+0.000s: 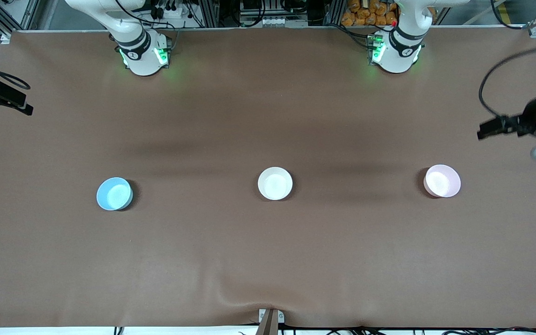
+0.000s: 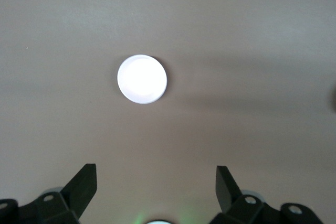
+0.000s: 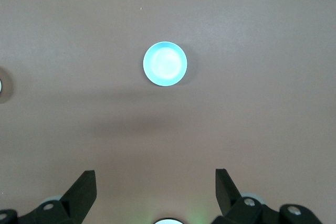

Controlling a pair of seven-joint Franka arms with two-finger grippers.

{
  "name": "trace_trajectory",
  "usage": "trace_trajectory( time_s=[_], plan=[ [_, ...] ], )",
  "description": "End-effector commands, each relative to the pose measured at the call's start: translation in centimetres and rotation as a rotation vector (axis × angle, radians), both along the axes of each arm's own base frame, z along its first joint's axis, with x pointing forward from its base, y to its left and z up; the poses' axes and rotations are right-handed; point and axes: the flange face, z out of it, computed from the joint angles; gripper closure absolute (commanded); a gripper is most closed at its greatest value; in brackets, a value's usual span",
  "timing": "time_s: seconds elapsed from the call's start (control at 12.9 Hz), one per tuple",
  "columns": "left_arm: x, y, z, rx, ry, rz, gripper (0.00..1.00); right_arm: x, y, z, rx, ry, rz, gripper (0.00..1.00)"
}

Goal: Stack pink and blue bowls on white bowl
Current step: 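Move the left gripper down over the pink bowl and grasp its rim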

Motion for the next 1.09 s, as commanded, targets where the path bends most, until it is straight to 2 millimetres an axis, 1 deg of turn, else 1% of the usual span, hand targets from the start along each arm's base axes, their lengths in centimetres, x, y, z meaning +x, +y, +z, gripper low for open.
trace_trajectory(
  time_s=[0.0, 0.08, 0.16, 0.23, 0.39, 0.47, 0.54, 0.62, 0.7, 0.78, 0.85, 0.93, 1.01],
  plan=[
    [1.3, 0.8, -2.8, 0.084, 0.037, -0.053, 0.0, -0.3, 0.1, 0.4, 0.007, 0.001, -0.014, 0.0],
    [2.2, 1.3, -4.8, 0.079, 0.052, -0.067, 0.0, -0.3, 0.1, 0.4, 0.007, 0.001, -0.014, 0.0],
    [2.9, 2.4, -7.6, 0.067, 0.06, -0.087, 0.0, -0.3, 0.1, 0.4, 0.007, 0.002, -0.014, 0.0],
    [3.1, 4.0, -10.4, 0.056, 0.042, -0.119, 0.0, -0.3, 0.1, 0.4, 0.007, 0.001, -0.014, 0.0],
    [2.9, 5.8, -14.8, 0.025, -0.018, -0.14, 0.0, -0.3, 0.1, 0.4, 0.007, 0.002, -0.014, 0.0],
    [2.8, 6.0, -16.6, 0.023, -0.014, -0.138, 0.0, -0.3, 0.1, 0.4, 0.007, 0.002, -0.014, 0.0],
    [2.8, 6.2, -19.1, 0.022, -0.008, -0.139, 0.0, -0.3, 0.1, 0.4, 0.007, 0.002, -0.014, 0.0],
    [2.8, 6.5, -22.1, 0.026, -0.029, -0.139, 0.0, -0.3, 0.2, 0.4, 0.007, 0.002, -0.012, 0.0],
    [2.4, 7.0, -25.4, 0.032, -0.066, -0.142, 0.0, -0.3, 0.2, 0.4, 0.007, 0.002, -0.012, 0.0],
    [1.6, 7.1, -27.6, 0.038, -0.114, -0.154, 0.0, -0.3, 0.2, 0.4, 0.007, 0.002, -0.012, 0.0],
    [1.1, 7.1, -29.4, 0.043, -0.136, -0.164, 0.0, -0.3, 0.2, 0.4, 0.006, 0.003, -0.012, 0.0],
    [1.0, 7.2, -30.8, 0.041, -0.125, -0.165, 0.0, -0.3, 0.2, 0.4, 0.007, 0.002, -0.012, 0.0],
    [0.8, 8.1, -31.7, 0.04, -0.118, -0.159, 0.0, -0.3, 0.2, 0.4, 0.007, 0.002, -0.012, 0.0]
  ],
)
